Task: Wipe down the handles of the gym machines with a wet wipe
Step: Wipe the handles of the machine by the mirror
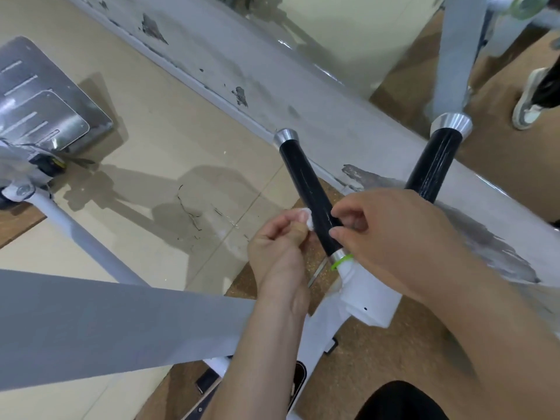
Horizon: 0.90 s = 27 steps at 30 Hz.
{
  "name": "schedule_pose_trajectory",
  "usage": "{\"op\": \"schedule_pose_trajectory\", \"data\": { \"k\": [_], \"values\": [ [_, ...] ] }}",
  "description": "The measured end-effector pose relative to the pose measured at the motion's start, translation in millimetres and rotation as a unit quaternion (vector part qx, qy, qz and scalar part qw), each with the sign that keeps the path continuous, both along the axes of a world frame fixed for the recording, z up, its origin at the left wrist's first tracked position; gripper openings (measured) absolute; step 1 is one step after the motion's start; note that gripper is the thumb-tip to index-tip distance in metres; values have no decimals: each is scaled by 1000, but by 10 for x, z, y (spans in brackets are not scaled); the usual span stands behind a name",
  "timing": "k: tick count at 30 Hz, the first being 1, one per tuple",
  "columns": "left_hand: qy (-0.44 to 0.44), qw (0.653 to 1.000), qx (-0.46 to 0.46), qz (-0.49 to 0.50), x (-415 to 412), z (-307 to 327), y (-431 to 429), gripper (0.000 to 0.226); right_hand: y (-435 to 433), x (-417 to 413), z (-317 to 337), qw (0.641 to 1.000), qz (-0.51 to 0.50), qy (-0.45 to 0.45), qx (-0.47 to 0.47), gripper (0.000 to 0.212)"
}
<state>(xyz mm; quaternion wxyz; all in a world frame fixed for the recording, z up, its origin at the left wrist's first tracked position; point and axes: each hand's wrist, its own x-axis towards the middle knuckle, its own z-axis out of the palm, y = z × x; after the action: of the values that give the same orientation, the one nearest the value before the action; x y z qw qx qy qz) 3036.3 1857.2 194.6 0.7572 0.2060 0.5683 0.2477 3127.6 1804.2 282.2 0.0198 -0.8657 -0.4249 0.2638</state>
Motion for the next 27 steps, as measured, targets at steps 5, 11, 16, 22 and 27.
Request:
{"op": "schedule_pose_trajectory", "data": {
  "k": [5, 11, 16, 22, 27],
  "values": [
    [-65, 998, 3, 9, -80, 22, -60, 16, 164, 113, -43, 996, -34, 82, 4, 35],
    [-12, 999, -24, 31, 39, -61, 87, 11, 275, 315, -131, 987, -70, 145, -27, 44],
    [-97, 989, -111, 24, -28, -39, 8, 16, 347, 415, -143, 970, -104, 218, -38, 41],
    [-59, 995, -79, 33, 101, -132, 270, 13, 343, 458, -157, 964, -113, 237, -33, 35],
    [-115, 989, -92, 19, 39, -146, 183, 31, 318, 454, -128, 966, -102, 237, -18, 35]
  ]
}}
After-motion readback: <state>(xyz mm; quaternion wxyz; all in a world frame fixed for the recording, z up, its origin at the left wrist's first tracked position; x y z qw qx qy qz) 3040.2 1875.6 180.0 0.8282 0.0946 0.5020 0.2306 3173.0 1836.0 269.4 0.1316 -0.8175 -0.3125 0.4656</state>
